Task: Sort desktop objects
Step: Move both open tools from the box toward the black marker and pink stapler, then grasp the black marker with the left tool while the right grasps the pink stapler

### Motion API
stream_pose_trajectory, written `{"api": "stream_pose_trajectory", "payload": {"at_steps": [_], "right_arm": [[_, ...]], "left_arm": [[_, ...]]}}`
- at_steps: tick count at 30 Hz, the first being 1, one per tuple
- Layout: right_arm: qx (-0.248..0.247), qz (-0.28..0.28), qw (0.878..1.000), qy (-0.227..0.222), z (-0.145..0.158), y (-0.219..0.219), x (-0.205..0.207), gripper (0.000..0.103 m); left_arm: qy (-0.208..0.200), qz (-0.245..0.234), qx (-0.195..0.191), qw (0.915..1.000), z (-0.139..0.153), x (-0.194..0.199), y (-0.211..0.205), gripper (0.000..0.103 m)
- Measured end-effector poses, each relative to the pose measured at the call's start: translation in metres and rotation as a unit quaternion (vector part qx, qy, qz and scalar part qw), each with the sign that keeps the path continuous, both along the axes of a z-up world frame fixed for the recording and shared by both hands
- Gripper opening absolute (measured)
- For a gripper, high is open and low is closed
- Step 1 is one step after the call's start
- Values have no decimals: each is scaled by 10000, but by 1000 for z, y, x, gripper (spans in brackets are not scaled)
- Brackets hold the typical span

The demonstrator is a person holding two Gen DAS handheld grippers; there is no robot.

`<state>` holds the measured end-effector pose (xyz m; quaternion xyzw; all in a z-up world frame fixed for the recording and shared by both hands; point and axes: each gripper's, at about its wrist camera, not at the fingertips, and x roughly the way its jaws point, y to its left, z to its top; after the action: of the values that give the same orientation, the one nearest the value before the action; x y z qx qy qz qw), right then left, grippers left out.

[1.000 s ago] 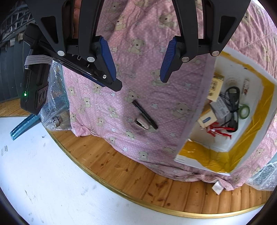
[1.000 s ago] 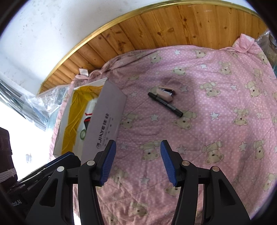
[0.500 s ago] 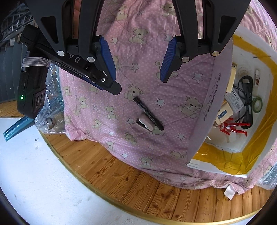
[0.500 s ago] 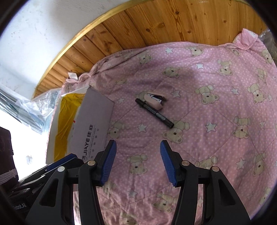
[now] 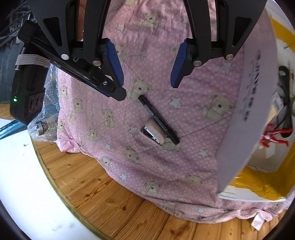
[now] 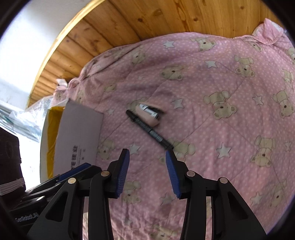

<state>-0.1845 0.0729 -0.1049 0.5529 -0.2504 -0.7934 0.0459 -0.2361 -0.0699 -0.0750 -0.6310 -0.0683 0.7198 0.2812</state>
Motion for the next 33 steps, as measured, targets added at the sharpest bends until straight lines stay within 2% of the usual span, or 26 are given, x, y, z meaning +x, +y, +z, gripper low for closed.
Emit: {"api": "stream_pose_trajectory", "payload": {"at_steps": [8, 13, 15, 17, 20, 22, 24, 29, 33], "right_arm": [[42, -172, 9997, -149, -20, 33, -19, 45], [69, -239, 9992, -314, -37, 50, -27, 44], [68, -245, 9991, -346, -43, 53, -30, 44], [30, -220, 9992, -332, -46, 54, -34, 44], [34, -48, 9997, -246, -46, 47, -44, 44], [32, 139, 9997, -178, -46, 37, -53, 44], [44, 332, 9994, -127, -49, 24, -64, 44], [82, 591, 9980, -198, -63, 5, -83, 23], [20, 584, 9980, -244, -72, 11, -94, 22]], "left_arm": [[-308, 0, 77, 9995, -35, -25, 38, 54], [-424, 69, -24, 9991, -63, -37, 56, 54], [-467, 162, -92, 9987, -74, -41, 57, 54], [-469, 231, -386, 9979, -85, -44, 57, 54], [-543, 319, -630, 9960, -99, -44, 50, 54], [-494, 374, -512, 9968, -98, -42, 42, 54], [-494, 438, -553, 9963, -98, -40, 36, 54], [-530, 422, -384, 9970, -97, -42, 33, 54], [-543, 369, -186, 9977, -98, -43, 38, 54]]}}
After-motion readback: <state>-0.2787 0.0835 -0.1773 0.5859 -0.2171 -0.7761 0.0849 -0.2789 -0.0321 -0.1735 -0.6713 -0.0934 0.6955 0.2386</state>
